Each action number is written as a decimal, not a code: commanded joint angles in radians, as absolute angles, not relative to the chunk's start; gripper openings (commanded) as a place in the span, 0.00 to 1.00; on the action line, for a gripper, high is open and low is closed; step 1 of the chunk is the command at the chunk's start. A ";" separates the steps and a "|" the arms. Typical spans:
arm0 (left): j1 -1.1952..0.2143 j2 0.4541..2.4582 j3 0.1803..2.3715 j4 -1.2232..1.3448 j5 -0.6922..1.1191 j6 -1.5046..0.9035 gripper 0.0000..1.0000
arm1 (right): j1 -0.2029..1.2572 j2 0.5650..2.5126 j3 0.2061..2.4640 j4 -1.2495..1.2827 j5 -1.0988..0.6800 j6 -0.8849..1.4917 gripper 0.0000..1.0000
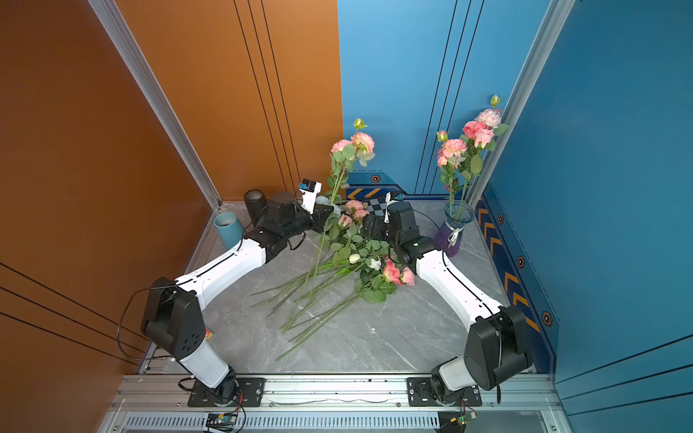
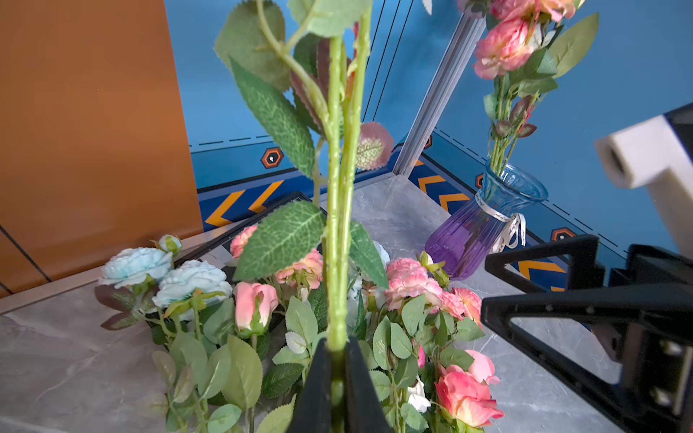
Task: Place the pink flowers into the vase
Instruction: Place the flower in the vase.
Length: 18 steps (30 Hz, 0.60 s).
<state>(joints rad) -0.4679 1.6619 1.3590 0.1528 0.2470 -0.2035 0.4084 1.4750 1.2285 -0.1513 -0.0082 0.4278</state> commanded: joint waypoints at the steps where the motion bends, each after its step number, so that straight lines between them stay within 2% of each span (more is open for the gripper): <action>1: -0.453 1.591 1.327 0.226 0.231 -0.201 0.00 | 0.425 1.494 1.300 -0.168 -0.034 0.446 1.00; 6: -0.439 1.535 1.291 0.303 0.167 -0.180 0.00 | 0.453 1.504 1.322 -0.167 -0.038 0.449 1.00; 18: -0.371 1.528 1.427 0.462 -0.116 -0.023 0.00 | 0.532 1.550 1.347 -0.147 -0.063 0.438 1.00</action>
